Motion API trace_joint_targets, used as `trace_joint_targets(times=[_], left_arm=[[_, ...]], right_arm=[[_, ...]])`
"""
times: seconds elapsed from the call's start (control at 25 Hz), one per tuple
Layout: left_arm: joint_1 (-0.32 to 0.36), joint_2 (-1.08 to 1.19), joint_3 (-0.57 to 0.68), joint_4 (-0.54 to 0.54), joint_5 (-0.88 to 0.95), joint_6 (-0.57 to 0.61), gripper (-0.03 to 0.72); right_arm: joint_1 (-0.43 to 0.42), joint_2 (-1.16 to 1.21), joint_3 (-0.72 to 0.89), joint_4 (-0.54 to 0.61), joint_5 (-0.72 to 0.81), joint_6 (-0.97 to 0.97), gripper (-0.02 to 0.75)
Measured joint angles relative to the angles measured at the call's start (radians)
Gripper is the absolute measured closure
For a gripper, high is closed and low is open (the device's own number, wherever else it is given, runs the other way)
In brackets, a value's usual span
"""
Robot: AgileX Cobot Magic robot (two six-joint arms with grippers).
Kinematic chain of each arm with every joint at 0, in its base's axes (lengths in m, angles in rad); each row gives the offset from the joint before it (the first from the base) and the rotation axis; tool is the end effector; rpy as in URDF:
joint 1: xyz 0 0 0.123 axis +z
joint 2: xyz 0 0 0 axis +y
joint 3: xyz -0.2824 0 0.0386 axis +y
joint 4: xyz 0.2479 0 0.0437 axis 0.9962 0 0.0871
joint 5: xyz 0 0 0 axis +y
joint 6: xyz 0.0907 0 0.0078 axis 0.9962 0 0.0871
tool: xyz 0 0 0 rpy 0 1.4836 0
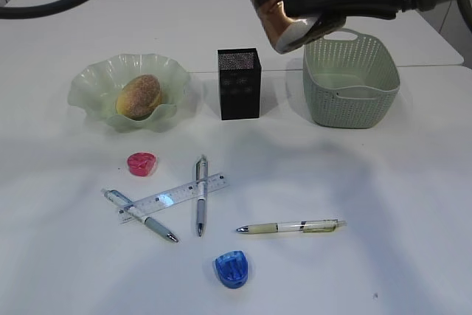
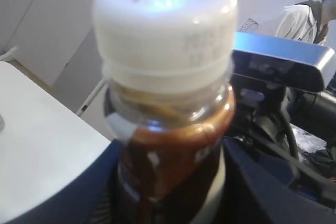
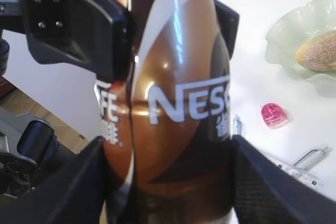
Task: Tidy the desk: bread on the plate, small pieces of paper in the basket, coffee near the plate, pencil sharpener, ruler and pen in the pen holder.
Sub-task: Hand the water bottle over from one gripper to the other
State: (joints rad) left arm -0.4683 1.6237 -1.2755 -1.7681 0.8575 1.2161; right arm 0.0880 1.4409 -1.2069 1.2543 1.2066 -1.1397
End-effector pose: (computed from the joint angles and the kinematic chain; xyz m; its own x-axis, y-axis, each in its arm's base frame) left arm 0.2928 -0.2239 0.3572 -0.6115 -0.1464 -0.7776 0.7461 0.2206 -0.6282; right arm 0.2729 0.1053 0.3621 -0.5049 -0.1864 -0.8428 -0.8318 0.3659 0.4174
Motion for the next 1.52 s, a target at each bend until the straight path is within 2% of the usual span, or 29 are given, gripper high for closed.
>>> trace_joint_targets(times=[0.08, 0.12, 0.28, 1.52], left_arm=[[0.0, 0.0, 0.0, 0.0, 0.0, 0.0, 0.335], [0.0, 0.0, 0.0, -0.002, 0.0, 0.0, 0.336], [0.0, 0.0, 0.0, -0.002, -0.001, 0.0, 0.338], [0.0, 0.001, 0.0, 0.024, -0.03, 0.006, 0.34]], right_arm=[[0.0, 0.0, 0.0, 0.0, 0.0, 0.0, 0.244], [0.0, 0.0, 0.0, 0.001, 0.0, 0.002, 0.192], [0.0, 0.0, 0.0, 0.002, 0.0, 0.006, 0.166], [-0.014, 0.0, -0.006, -0.013, -0.019, 0.026, 0.163]])
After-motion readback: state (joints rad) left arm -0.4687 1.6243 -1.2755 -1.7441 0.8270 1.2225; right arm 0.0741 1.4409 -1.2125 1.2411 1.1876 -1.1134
